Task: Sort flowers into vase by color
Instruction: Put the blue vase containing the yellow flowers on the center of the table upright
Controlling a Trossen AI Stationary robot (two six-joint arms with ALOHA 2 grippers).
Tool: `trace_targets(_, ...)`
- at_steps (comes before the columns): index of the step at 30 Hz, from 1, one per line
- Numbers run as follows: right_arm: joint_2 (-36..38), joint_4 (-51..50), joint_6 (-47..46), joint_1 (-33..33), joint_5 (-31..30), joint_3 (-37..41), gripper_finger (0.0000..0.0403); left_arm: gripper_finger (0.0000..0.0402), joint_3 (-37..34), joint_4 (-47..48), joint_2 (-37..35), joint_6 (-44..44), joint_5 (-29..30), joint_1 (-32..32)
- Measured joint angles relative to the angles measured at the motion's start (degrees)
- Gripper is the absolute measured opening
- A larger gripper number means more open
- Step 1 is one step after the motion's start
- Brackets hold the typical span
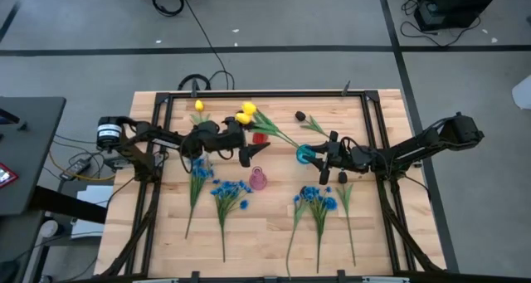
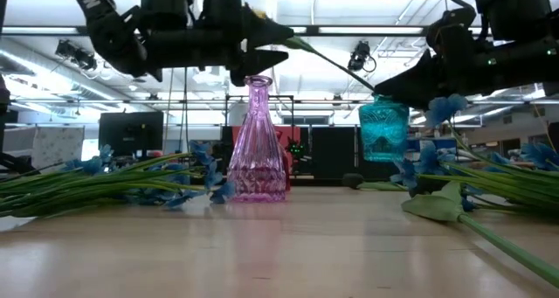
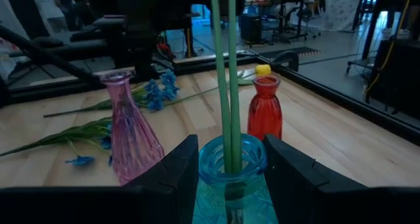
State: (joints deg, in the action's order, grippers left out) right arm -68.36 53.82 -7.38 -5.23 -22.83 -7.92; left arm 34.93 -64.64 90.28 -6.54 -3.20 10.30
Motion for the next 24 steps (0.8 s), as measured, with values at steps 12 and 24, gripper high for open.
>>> trace_targets(12,0.0,1.0,2.5,0.0,5.1,-0.6,0.0156,0.0323,5.6,4.8,0.0,0.4,-8.8,2.6)
trace_targets(24,0.0,-0.1,3.0,0.1,6.7,-0.6,0.0156,0.0323,11.8,7.3,2.4,1.9,-16.1,2.8)
